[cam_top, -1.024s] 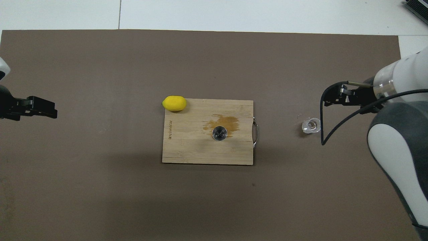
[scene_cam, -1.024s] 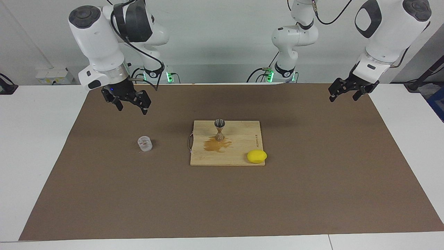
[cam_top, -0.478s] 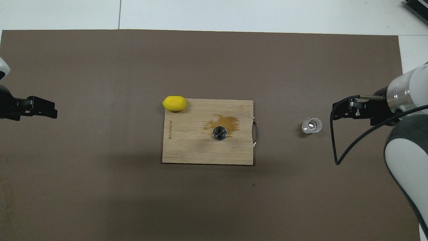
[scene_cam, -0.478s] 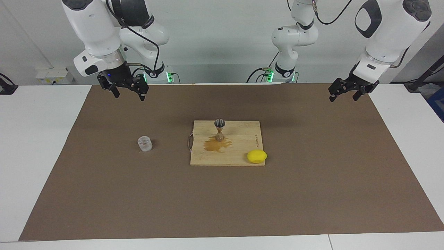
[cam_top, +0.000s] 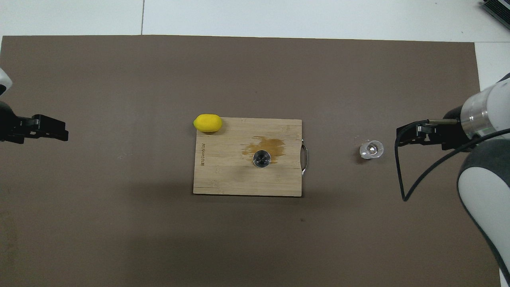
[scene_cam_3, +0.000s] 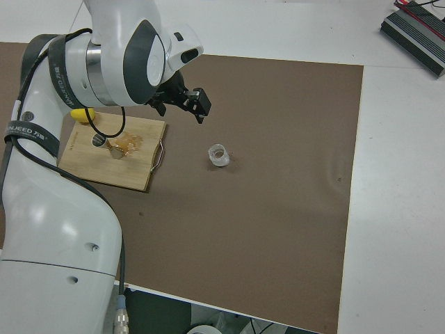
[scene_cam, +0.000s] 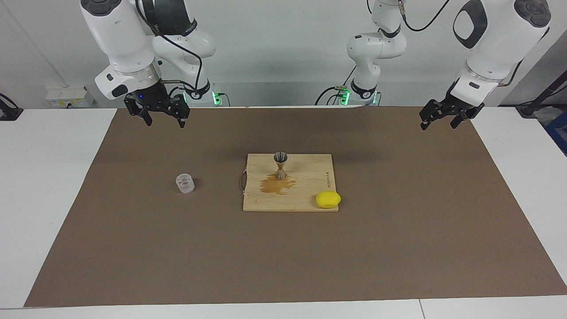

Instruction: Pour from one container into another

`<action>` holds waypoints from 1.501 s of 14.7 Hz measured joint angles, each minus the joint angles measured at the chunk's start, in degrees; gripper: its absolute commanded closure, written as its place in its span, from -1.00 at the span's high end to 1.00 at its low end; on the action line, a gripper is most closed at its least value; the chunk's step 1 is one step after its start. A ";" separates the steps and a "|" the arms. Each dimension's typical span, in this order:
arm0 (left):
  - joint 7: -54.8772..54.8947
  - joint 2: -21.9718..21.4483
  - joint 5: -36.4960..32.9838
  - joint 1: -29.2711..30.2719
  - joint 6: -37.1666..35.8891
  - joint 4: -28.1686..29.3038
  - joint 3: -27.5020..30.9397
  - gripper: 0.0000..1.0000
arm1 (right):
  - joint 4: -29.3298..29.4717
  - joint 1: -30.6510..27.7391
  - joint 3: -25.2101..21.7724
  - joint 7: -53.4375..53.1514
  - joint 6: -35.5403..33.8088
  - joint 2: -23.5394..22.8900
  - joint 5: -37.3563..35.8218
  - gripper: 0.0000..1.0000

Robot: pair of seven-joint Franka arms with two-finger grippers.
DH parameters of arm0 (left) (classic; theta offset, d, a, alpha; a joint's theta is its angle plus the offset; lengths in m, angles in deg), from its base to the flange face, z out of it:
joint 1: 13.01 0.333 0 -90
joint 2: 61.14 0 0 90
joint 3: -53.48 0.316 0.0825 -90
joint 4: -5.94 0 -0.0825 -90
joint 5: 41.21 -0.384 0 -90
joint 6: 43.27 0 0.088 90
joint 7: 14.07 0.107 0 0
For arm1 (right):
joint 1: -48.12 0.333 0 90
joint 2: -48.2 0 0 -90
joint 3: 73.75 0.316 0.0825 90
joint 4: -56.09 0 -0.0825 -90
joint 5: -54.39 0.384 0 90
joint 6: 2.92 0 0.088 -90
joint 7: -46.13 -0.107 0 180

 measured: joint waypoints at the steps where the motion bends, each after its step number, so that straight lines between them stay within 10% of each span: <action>1: 0.00 0.00 0.00 0.00 0.00 0.00 0.00 1.00 | 0.09 0.00 0.00 0.05 0.02 0.00 -0.04 0.98; 22: 0.00 0.00 0.00 0.00 0.03 0.00 0.00 1.00 | 2.98 0.00 0.00 0.25 -2.42 -0.85 -1.13 0.97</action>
